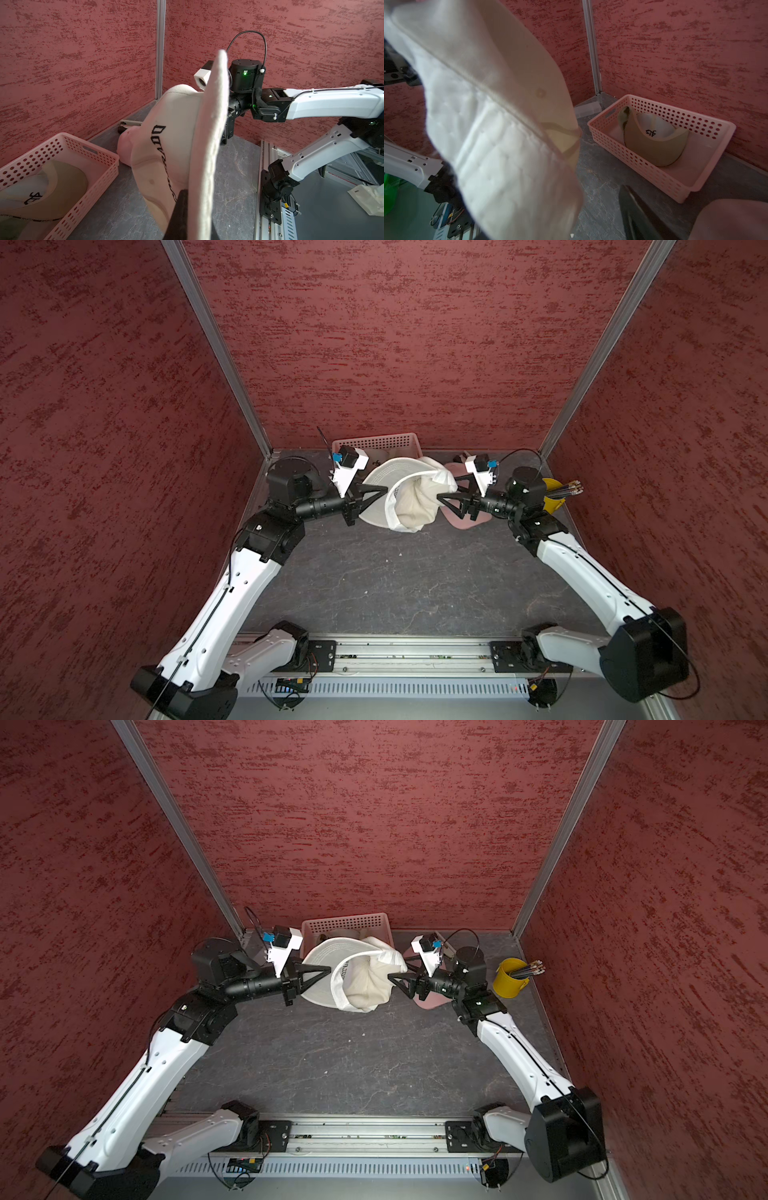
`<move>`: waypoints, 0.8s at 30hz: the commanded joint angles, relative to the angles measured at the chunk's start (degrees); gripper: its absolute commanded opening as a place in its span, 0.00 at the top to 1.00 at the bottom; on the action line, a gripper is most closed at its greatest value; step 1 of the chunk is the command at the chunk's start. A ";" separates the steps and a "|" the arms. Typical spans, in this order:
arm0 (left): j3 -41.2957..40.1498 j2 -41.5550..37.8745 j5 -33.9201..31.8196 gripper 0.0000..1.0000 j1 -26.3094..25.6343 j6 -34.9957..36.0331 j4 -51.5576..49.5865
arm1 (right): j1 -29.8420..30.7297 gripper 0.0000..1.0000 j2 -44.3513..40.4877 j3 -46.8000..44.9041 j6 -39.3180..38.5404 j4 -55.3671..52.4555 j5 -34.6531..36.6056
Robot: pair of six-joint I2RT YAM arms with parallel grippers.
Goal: Turn the baseball cap inside out
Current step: Turn over the baseball cap.
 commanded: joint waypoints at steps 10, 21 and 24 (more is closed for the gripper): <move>-1.66 1.25 -3.37 1.00 -0.86 -3.82 8.02 | 0.65 0.99 7.93 0.45 17.54 17.17 9.04; -10.18 -4.22 -29.62 1.00 -1.99 -3.91 16.98 | 0.89 1.00 5.70 1.49 29.89 0.68 33.81; -11.85 -4.16 -32.82 1.00 -4.74 -1.93 17.92 | 3.62 1.00 6.31 5.43 32.71 -12.72 42.08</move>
